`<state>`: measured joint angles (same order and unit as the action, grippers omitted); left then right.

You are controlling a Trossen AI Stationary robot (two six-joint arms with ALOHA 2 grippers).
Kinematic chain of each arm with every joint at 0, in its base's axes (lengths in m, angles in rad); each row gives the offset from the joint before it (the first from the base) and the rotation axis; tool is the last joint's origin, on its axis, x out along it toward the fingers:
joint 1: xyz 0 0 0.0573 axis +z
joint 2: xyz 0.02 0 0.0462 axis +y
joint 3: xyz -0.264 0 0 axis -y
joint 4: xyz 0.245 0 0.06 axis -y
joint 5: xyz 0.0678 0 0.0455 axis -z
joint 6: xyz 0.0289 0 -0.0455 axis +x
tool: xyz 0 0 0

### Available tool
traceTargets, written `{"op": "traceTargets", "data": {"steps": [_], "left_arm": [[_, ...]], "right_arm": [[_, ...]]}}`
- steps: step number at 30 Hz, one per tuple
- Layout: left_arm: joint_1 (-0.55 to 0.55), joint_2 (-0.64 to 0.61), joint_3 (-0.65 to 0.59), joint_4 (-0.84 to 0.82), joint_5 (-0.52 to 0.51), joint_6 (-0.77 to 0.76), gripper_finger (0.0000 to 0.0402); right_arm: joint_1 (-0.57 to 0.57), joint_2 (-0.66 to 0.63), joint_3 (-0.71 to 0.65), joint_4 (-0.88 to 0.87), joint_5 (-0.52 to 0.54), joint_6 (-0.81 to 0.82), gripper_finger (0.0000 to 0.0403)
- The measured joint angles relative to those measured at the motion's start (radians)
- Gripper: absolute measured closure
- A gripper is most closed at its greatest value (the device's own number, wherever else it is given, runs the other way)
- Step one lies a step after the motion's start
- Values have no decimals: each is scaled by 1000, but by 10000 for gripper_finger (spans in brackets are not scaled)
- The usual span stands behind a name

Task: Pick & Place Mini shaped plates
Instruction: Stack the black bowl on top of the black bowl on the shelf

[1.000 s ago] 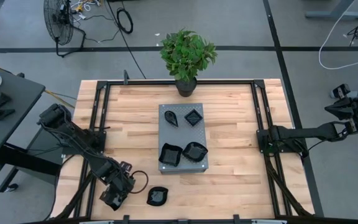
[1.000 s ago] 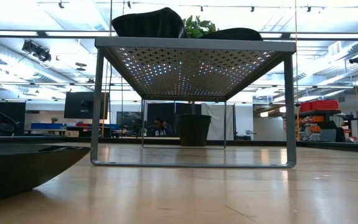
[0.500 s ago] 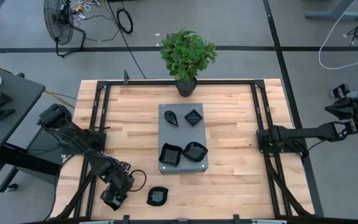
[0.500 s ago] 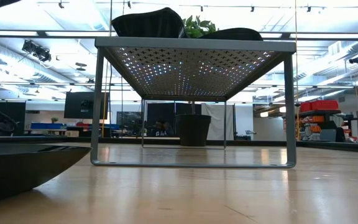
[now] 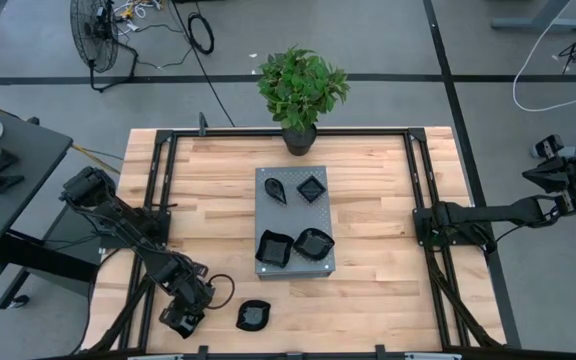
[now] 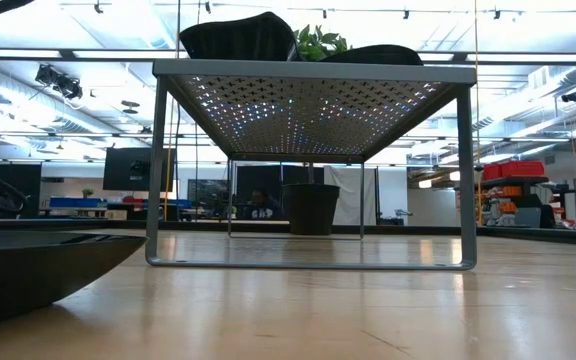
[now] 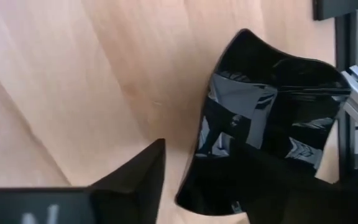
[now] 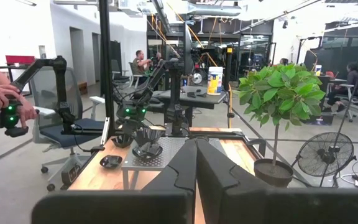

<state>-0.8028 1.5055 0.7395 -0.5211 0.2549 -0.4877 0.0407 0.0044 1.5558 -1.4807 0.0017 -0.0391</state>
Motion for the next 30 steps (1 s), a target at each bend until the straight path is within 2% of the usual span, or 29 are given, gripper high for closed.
{"op": "traceTargets", "data": {"steps": [9, 14, 19, 25, 30], "left_arm": [[0, 0, 0, 1, 12, -22, 317], [0, 0, 0, 2, 13, -52, 357], [0, 0, 0, 18, 67, -54, 391], [0, 0, 11, 33, 113, -88, 395], [0, -7, 88, 6, 110, -120, 397]], "right_arm": [[0, 0, 0, 0, 0, 0, 387], [0, 0, 0, 0, 0, 0, 387], [0, 0, 0, 0, 0, 0, 387], [0, 0, 0, 0, 0, 0, 387], [0, 0, 0, 0, 0, 0, 387]]}}
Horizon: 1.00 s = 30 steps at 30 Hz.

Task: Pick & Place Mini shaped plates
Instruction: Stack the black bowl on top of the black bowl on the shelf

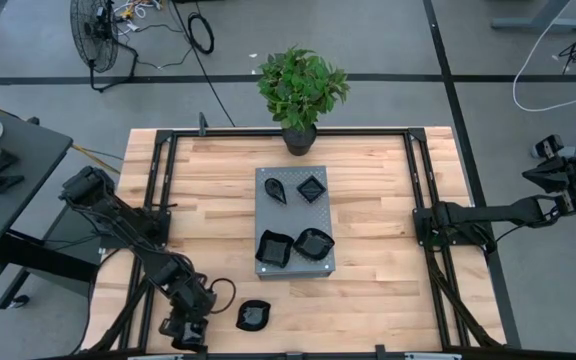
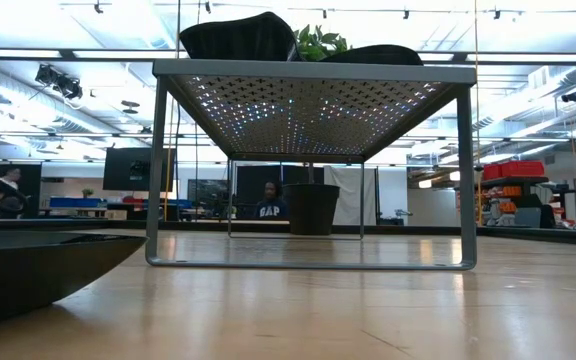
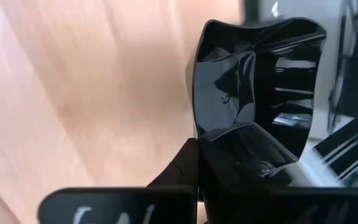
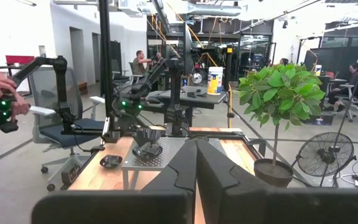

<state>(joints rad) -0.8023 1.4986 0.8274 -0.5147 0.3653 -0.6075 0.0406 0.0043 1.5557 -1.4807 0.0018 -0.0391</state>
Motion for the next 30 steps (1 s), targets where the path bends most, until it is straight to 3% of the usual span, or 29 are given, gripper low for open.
{"op": "traceTargets", "data": {"steps": [12, 17, 23, 30], "left_arm": [[87, 0, 292, -218, -169, -89, 398], [173, 0, 423, -315, -182, -86, 398], [284, 0, 592, -400, -204, -10, 398], [403, -1, 748, -428, -252, 180, 398]], "right_arm": [[0, 0, 0, 0, 0, 0, 387], [0, 0, 0, 0, 0, 0, 387], [0, 0, 0, 0, 0, 0, 387], [0, 0, 0, 0, 0, 0, 387]]}}
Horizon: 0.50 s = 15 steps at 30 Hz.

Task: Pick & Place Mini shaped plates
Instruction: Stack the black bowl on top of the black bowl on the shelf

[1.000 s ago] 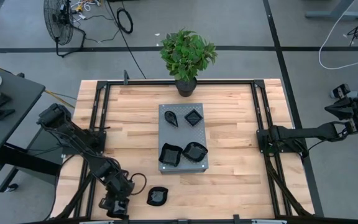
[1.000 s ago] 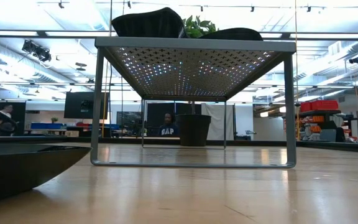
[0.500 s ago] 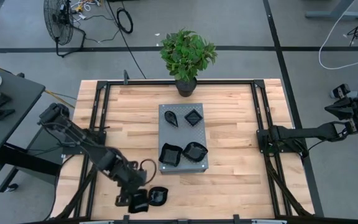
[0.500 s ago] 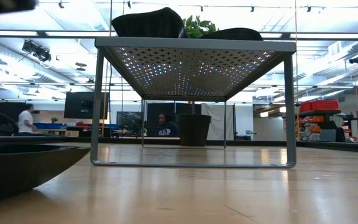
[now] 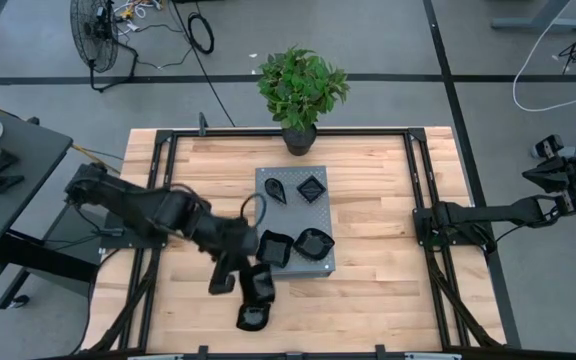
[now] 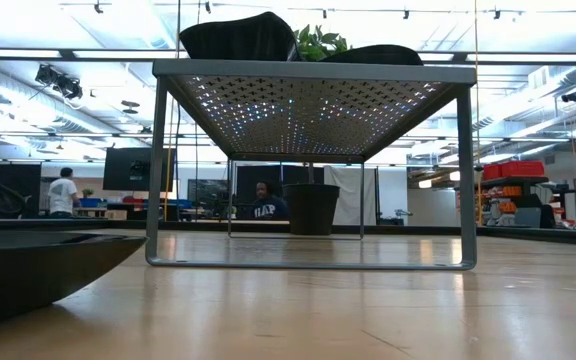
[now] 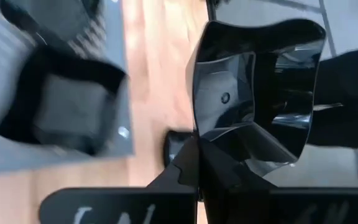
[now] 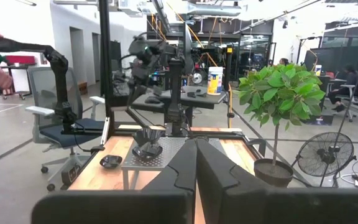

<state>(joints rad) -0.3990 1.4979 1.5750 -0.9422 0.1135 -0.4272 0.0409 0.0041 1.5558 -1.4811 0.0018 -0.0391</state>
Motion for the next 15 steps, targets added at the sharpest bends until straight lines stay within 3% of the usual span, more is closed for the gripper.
{"op": "traceTargets", "data": {"steps": [8, 15], "left_arm": [[123, 0, 74, 1, -36, 264, 399], [191, 0, 74, 1, 6, 553, 398]], "right_arm": [[0, 0, 0, 0, 0, 0, 387], [0, 0, 0, 0, 0, 0, 387]]}}
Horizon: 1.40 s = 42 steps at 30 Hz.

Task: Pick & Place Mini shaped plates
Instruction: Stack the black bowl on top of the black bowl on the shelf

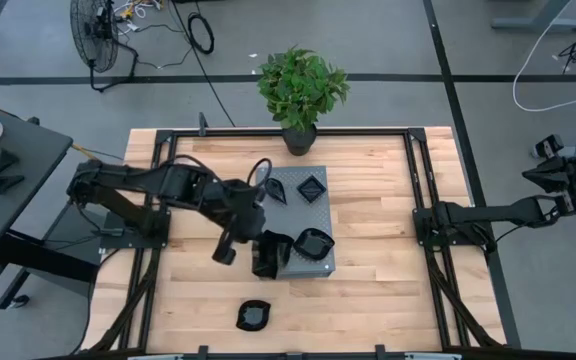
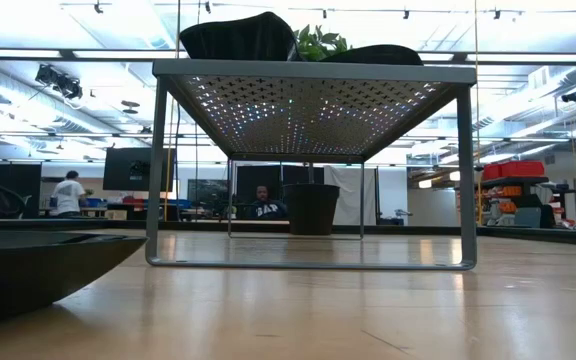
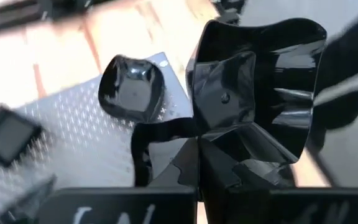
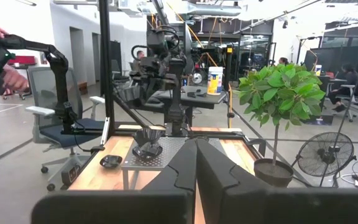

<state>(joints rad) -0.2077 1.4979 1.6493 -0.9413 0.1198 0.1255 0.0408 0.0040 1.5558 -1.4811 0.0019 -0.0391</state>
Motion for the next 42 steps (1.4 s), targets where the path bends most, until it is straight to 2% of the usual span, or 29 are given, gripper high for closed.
{"op": "traceTargets", "data": {"steps": [3, 7, 11, 18, 21, 28, 36, 42], "left_arm": [[22, 0, 0, 0, 22, 154, 396], [63, 1, -5, -8, 18, 225, 397], [107, 22, -7, -48, 20, 227, 397], [163, 72, -6, -71, 143, 238, 395], [171, 94, -6, -92, 166, 238, 398], [174, 136, -5, -98, 176, 291, 389], [187, 176, -7, -120, 184, 307, 397], [201, 200, -7, -131, 186, 313, 384]], "right_arm": [[0, 0, 0, 0, 0, 0, 387], [0, 0, 0, 0, 0, 0, 387], [0, 0, 0, 0, 0, 0, 387], [0, 0, 0, -1, 0, 0, 387], [0, 0, 0, 0, 0, 0, 387], [0, 0, 0, 0, 0, 0, 387], [0, 0, 0, 0, 0, 0, 387], [0, 0, 0, 0, 0, 0, 387]]}}
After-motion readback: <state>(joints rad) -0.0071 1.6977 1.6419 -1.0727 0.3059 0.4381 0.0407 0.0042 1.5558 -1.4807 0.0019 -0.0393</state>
